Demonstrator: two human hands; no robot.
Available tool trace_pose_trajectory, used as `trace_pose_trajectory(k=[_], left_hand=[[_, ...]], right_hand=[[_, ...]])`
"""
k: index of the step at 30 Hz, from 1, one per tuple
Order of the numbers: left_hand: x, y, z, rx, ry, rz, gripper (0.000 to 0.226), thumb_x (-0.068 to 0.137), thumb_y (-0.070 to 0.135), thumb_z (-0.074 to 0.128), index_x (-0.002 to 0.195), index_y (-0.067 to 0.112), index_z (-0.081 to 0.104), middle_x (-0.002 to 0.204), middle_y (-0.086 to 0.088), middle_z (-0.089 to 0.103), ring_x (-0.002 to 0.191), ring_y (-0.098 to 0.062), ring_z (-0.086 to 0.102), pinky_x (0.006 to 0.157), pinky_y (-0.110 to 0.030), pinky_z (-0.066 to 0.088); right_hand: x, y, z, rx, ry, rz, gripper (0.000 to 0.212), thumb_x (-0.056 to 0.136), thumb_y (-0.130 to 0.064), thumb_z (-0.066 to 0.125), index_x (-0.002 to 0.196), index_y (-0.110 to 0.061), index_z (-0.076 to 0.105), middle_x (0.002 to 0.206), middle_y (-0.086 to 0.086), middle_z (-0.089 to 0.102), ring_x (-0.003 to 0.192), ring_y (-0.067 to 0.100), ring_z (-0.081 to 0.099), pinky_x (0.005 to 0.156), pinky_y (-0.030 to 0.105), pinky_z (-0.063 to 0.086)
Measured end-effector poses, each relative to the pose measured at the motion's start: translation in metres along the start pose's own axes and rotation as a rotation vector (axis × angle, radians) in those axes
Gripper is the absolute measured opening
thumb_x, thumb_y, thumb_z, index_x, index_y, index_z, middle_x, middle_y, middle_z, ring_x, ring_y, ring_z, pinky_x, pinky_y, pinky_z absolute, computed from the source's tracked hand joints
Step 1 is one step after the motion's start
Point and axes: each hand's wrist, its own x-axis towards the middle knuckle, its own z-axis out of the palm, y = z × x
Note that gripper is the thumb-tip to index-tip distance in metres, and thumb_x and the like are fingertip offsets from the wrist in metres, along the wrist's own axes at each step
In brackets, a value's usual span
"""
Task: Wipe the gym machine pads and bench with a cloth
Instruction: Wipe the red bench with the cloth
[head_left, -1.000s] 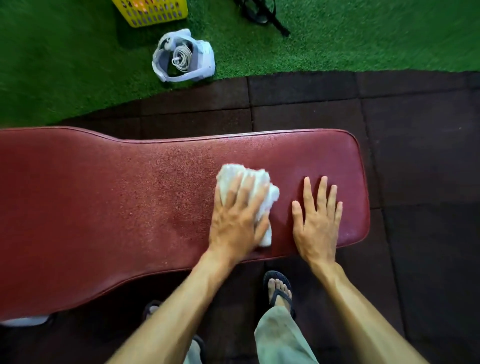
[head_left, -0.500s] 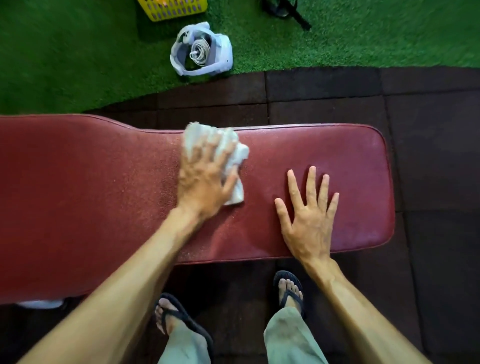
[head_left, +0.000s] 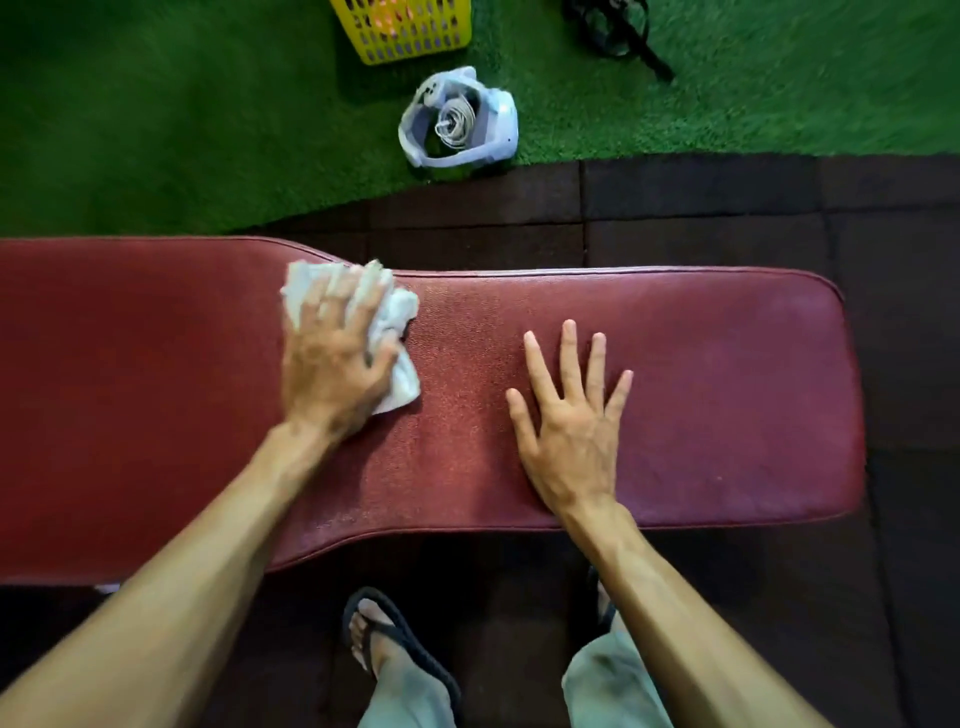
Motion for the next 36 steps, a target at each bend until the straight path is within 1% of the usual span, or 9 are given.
trace_pose_trajectory(k=[6, 11, 15, 20, 24, 28, 30, 33, 36], left_hand=[[-0.078, 0.049, 0.007, -0.026, -0.073, 0.185, 0.062, 0.094, 0.042, 0.043, 0.153, 0.029, 0.03, 0.163, 0.003, 0.027, 0.153, -0.024, 0.019, 0.12, -0.056, 0.023], [-0.153, -0.031, -0.01, -0.003, -0.097, 0.335, 0.057, 0.095, 0.035, 0.043, 0.15, 0.02, 0.038, 0.157, -0.002, 0.038, 0.149, -0.029, 0.031, 0.116, -0.057, 0.032], [-0.089, -0.117, -0.024, -0.05, -0.09, 0.093, 0.057, 0.095, 0.033, 0.037, 0.152, 0.024, 0.035, 0.159, 0.001, 0.036, 0.148, -0.023, 0.033, 0.118, -0.052, 0.03], [0.005, -0.081, -0.014, -0.023, 0.019, 0.013, 0.06, 0.088, 0.037, 0.043, 0.147, 0.028, 0.043, 0.155, 0.001, 0.042, 0.145, -0.028, 0.035, 0.119, -0.059, 0.023], [-0.059, -0.044, -0.006, -0.094, -0.042, 0.192, 0.067, 0.087, 0.04, 0.045, 0.151, 0.028, 0.035, 0.16, 0.004, 0.034, 0.151, -0.024, 0.025, 0.12, -0.056, 0.024], [-0.143, -0.088, -0.023, -0.103, -0.084, 0.371, 0.069, 0.081, 0.038, 0.056, 0.148, 0.023, 0.043, 0.158, 0.003, 0.036, 0.151, -0.022, 0.025, 0.124, -0.048, 0.021], [-0.149, -0.145, -0.031, -0.065, -0.064, 0.327, 0.068, 0.081, 0.035, 0.054, 0.147, 0.024, 0.043, 0.157, 0.002, 0.037, 0.15, -0.022, 0.028, 0.127, -0.043, 0.014], [-0.094, -0.21, -0.035, -0.086, -0.048, 0.035, 0.062, 0.089, 0.036, 0.042, 0.15, 0.026, 0.037, 0.157, 0.001, 0.038, 0.148, -0.025, 0.033, 0.124, -0.05, 0.021], [-0.017, -0.187, -0.029, -0.09, 0.037, -0.108, 0.061, 0.088, 0.041, 0.04, 0.147, 0.027, 0.042, 0.157, 0.003, 0.04, 0.147, -0.023, 0.033, 0.122, -0.052, 0.022]], right_hand=[[0.006, -0.002, 0.003, -0.044, 0.007, 0.041, 0.06, 0.101, -0.053, 0.032, 0.157, -0.033, 0.024, 0.169, 0.005, 0.009, 0.156, 0.034, 0.002, 0.12, 0.064, 0.004], [0.003, -0.031, 0.009, -0.026, 0.008, 0.101, 0.059, 0.102, -0.049, 0.032, 0.157, -0.031, 0.024, 0.169, 0.006, 0.01, 0.155, 0.039, 0.001, 0.119, 0.068, 0.005], [0.004, -0.076, 0.023, -0.016, -0.007, -0.001, 0.056, 0.102, -0.042, 0.034, 0.157, -0.031, 0.027, 0.168, 0.007, 0.016, 0.155, 0.036, 0.007, 0.118, 0.068, 0.005], [0.009, -0.101, 0.035, 0.025, 0.015, 0.053, 0.056, 0.102, -0.042, 0.031, 0.157, -0.031, 0.026, 0.168, 0.006, 0.013, 0.155, 0.035, 0.002, 0.119, 0.062, -0.001], [0.007, -0.099, 0.035, 0.05, 0.048, 0.063, 0.055, 0.102, -0.04, 0.037, 0.156, -0.031, 0.03, 0.168, 0.005, 0.014, 0.156, 0.033, 0.003, 0.12, 0.064, 0.003], [0.005, -0.121, 0.042, 0.075, 0.069, 0.139, 0.056, 0.101, -0.042, 0.036, 0.155, -0.028, 0.033, 0.168, 0.007, 0.015, 0.155, 0.036, 0.004, 0.119, 0.069, 0.005], [0.005, -0.146, 0.049, 0.07, 0.056, 0.108, 0.056, 0.101, -0.044, 0.035, 0.155, -0.029, 0.033, 0.168, 0.008, 0.015, 0.155, 0.037, 0.004, 0.119, 0.068, 0.005], [0.007, -0.181, 0.06, 0.029, 0.039, 0.047, 0.056, 0.101, -0.047, 0.034, 0.156, -0.033, 0.03, 0.168, 0.007, 0.013, 0.155, 0.038, 0.004, 0.119, 0.065, 0.004], [0.008, -0.19, 0.068, 0.013, 0.051, 0.061, 0.056, 0.102, -0.048, 0.034, 0.156, -0.035, 0.027, 0.168, 0.006, 0.011, 0.155, 0.037, 0.002, 0.12, 0.064, 0.004]])
